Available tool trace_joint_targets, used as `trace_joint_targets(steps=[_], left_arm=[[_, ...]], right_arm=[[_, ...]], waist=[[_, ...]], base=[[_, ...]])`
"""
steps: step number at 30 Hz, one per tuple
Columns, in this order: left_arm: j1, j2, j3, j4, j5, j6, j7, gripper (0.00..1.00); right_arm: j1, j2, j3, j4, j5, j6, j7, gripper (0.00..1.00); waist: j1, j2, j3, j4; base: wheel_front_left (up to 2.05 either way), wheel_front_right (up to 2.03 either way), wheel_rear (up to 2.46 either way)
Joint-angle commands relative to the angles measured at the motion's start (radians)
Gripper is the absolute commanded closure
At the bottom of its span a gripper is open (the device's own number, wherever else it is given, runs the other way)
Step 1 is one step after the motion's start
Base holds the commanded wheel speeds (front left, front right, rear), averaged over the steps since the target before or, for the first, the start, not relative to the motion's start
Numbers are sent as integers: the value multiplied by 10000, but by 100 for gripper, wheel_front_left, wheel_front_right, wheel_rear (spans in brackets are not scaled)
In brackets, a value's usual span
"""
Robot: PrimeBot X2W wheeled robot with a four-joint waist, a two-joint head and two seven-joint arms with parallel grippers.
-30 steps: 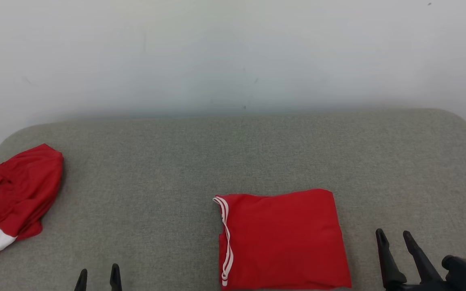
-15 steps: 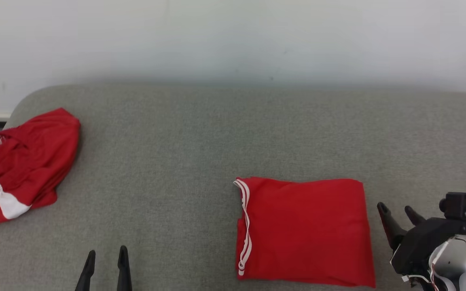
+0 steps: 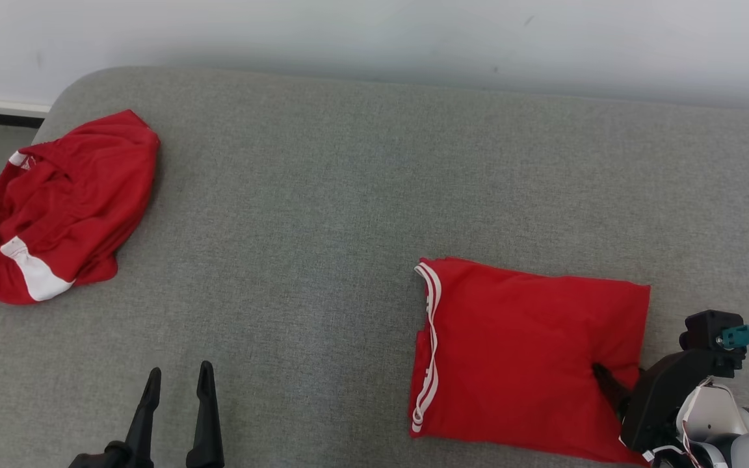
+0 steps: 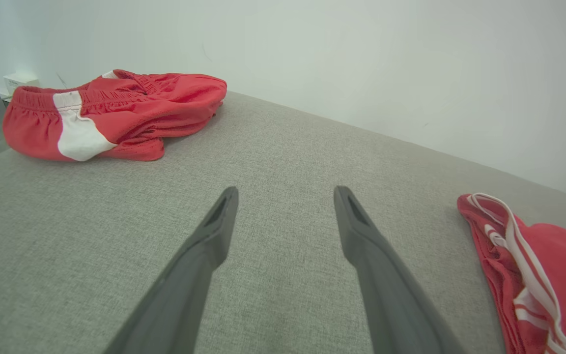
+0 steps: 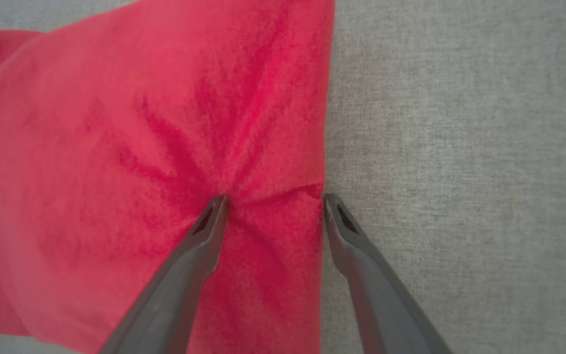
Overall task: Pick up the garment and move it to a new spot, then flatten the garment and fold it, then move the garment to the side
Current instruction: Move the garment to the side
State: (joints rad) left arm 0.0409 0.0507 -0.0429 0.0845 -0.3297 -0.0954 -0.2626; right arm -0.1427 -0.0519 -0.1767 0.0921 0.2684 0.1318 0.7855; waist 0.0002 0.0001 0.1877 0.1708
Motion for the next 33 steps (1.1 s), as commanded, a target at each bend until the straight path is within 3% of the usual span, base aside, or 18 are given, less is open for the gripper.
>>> trace_joint_targets(steps=[1,3,4,6,13,25,33], left_arm=[[-72,-7,-31,-28,-78,34,-28,0],[-159,-7,-57,-28,-90,53,-28,0],[-201,-6,-73,-32,-113,51,-28,0],[-260,-6,-121,-60,-123,44,-28,0],[-402,-6,-57,-238,-91,47,-28,0],[-1079,-4,303,-1045,635,-180,-28,0],[-1847,5,159,-1618,1412,-325,-26,0]], right_arm=[[117,26,98,137,-12,-25,137,0],[173,36,218,270,-168,-25,344,0],[192,44,253,316,-205,-25,445,20],[139,71,436,246,-360,-23,521,100],[-409,-306,994,-475,-1073,-12,678,100],[-2282,-3147,3364,-1140,-265,-14,883,100],[-3617,-4581,3658,-268,57,-25,-205,100]], waist=[[-2,-1,147,97],[-2,-1,206,102],[-2,-1,236,101],[-2,-1,287,73],[-2,-1,487,-369],[-2,-1,1557,-2671],[-2,-1,2541,-4082]], base=[[0,0,0],[0,0,0],[0,0,0],[0,0,0],[0,0,0],[0,0,0],[0,0,0]])
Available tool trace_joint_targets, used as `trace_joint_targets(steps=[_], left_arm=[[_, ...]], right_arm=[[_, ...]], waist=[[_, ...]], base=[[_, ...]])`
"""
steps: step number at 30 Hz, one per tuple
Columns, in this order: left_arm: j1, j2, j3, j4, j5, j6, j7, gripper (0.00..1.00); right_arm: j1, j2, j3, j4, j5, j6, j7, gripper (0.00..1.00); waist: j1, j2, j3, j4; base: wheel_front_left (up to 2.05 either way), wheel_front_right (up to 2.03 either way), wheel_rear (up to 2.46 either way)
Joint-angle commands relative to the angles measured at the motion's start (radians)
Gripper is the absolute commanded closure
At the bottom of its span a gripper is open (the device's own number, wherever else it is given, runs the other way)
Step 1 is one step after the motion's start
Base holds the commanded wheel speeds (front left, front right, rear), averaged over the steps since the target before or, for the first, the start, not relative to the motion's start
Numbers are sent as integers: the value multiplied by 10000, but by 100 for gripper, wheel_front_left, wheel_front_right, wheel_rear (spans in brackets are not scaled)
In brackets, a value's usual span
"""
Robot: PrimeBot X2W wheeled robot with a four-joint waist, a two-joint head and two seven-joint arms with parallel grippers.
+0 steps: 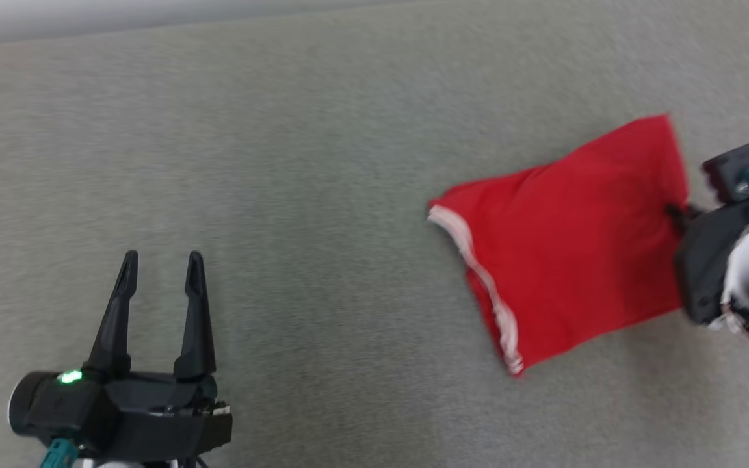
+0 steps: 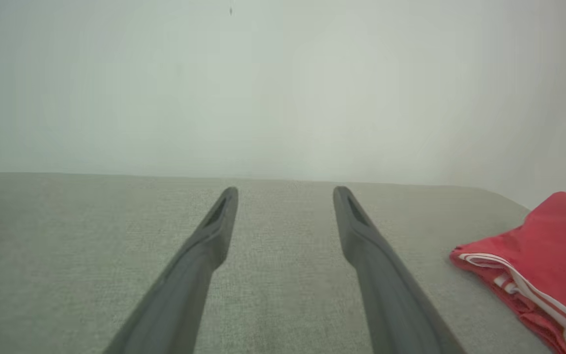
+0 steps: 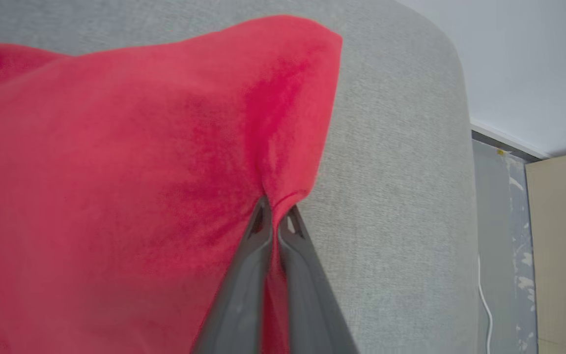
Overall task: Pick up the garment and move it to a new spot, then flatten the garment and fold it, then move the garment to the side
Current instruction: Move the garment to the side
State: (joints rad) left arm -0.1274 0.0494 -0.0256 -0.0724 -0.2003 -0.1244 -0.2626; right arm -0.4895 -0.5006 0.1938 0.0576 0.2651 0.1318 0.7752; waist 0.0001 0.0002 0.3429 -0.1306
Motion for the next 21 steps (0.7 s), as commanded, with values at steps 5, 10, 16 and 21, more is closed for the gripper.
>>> trace_joint_targets(steps=[5,10,16,21], left_arm=[[-458,155,-212,-425,469,-51,-28,0],[-607,522,-462,-834,620,-61,-28,0],[-689,950,-575,-1181,689,-62,-28,0],[-790,1222,-587,-1314,712,-63,-26,0]], right_arm=[[-882,-772,-286,1144,69,-25,-1253,100],[-1516,-1215,-627,2180,30,-25,-2493,100],[-2144,-1264,-1161,3164,-61,-26,-3897,100],[-2523,-1035,-1474,3634,-175,-25,-4914,100]], waist=[[-1,-2,1541,-1530],[-1,-2,2073,-1809],[-1,-2,2745,-2075],[-1,-2,3181,-2259]], base=[[0,0,0],[0,0,0],[0,0,0],[0,0,0]])
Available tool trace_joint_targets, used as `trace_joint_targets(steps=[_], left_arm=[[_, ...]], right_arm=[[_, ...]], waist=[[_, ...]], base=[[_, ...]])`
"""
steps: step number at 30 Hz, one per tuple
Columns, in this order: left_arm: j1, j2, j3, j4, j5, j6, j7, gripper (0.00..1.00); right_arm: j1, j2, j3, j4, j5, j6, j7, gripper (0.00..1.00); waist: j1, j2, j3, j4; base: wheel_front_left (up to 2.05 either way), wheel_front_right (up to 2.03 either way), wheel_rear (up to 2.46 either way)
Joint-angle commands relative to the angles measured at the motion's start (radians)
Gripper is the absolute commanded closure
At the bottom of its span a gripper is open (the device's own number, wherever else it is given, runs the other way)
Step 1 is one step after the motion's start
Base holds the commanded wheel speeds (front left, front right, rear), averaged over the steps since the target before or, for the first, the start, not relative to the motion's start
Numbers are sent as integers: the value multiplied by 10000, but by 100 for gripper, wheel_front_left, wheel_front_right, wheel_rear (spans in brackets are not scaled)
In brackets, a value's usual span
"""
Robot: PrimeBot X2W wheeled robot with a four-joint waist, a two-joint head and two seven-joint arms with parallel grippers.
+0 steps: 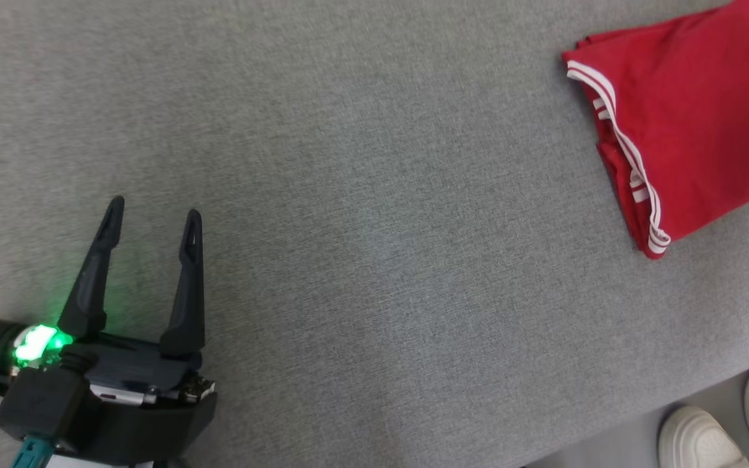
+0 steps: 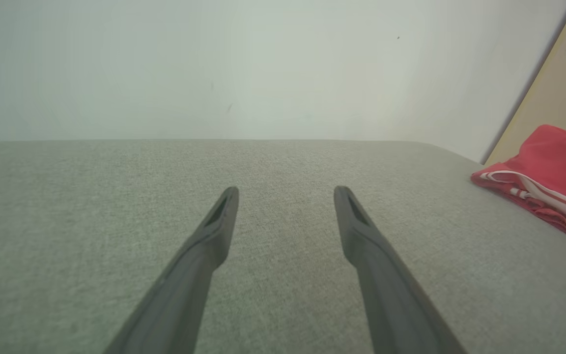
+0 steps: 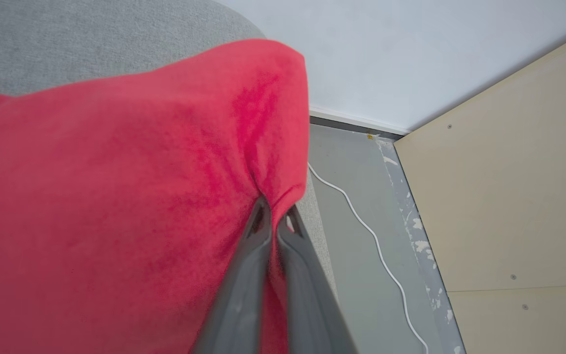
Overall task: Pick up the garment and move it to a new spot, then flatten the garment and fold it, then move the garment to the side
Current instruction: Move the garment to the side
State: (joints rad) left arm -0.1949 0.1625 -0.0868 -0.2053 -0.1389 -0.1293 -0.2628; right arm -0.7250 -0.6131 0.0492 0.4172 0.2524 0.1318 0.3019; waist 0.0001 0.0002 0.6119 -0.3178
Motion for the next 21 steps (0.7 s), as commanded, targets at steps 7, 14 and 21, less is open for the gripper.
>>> trace_joint_targets(steps=[7,14,21], left_arm=[[-184,288,34,17,29,-17,2,0],[-267,383,0,67,28,-19,11,0],[-243,282,78,42,-37,-17,8,0]], right_arm=[[-450,266,-50,556,-164,-25,-930,100],[-689,198,-208,1011,-489,-25,-1463,100],[-641,229,-583,1501,-605,-26,-1776,0]], waist=[[-1,-2,709,-533],[-1,-2,770,-494],[-1,-2,579,-225]], base=[[0,0,0],[0,0,0],[0,0,0]])
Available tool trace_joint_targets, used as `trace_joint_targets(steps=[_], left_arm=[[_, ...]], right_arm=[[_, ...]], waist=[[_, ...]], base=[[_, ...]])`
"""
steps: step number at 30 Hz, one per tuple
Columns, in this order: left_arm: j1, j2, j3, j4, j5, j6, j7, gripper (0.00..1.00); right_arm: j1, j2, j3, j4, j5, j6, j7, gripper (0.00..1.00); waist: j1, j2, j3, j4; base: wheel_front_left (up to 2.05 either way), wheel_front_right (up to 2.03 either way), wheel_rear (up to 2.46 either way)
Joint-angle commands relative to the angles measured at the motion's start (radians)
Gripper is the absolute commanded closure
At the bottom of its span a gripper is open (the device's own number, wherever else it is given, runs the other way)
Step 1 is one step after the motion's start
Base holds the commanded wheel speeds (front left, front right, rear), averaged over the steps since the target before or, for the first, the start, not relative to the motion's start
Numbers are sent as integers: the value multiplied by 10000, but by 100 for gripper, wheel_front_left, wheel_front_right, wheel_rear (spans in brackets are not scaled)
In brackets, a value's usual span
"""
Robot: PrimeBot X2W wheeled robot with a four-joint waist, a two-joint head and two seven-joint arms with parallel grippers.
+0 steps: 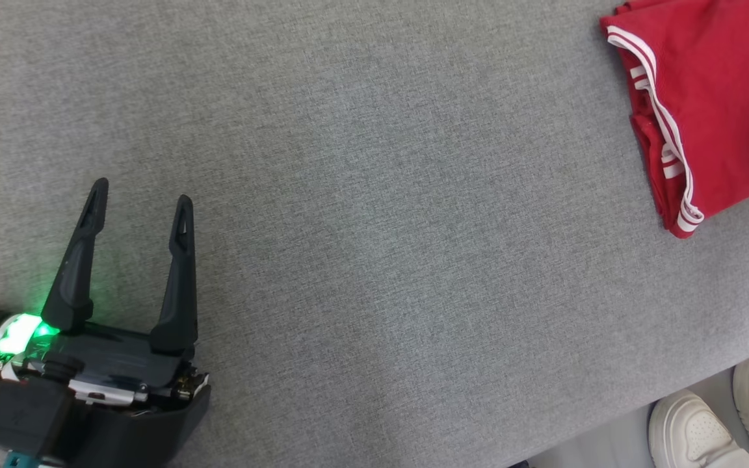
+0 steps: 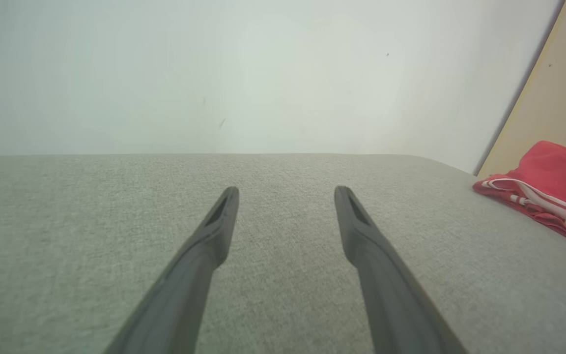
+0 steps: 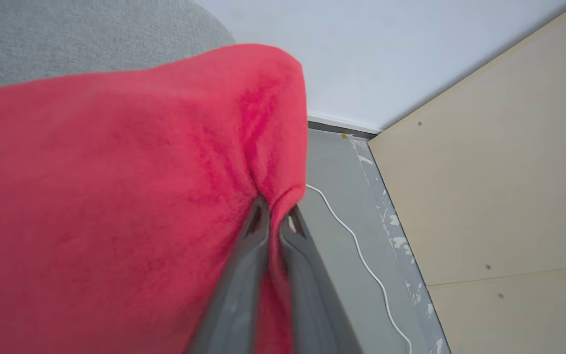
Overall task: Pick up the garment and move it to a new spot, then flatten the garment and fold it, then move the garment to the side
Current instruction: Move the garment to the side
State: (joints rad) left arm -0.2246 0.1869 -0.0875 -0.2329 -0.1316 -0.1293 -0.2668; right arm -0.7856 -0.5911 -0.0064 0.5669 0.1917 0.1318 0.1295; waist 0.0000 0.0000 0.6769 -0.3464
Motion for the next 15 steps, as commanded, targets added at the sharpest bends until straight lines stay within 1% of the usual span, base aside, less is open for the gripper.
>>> trace_joint_targets(steps=[1,5,9,15], left_arm=[[70,9,86,320,-122,-15,48,0],[146,-179,87,343,-182,-2,44,0],[270,-452,123,438,-212,-2,22,0],[726,-886,328,899,-466,-3,16,0]], right_arm=[[10,44,-93,40,-35,-25,-71,0],[322,174,-249,36,-182,-25,-80,0],[699,276,-173,-255,-173,-25,-242,0],[1705,620,-151,-1116,231,-25,-598,0]], waist=[[0,0,-129,98],[0,0,-530,308],[0,0,-1138,589],[0,0,-2510,1218]], base=[[0,0,0],[0,0,0],[0,0,0],[0,0,0]])
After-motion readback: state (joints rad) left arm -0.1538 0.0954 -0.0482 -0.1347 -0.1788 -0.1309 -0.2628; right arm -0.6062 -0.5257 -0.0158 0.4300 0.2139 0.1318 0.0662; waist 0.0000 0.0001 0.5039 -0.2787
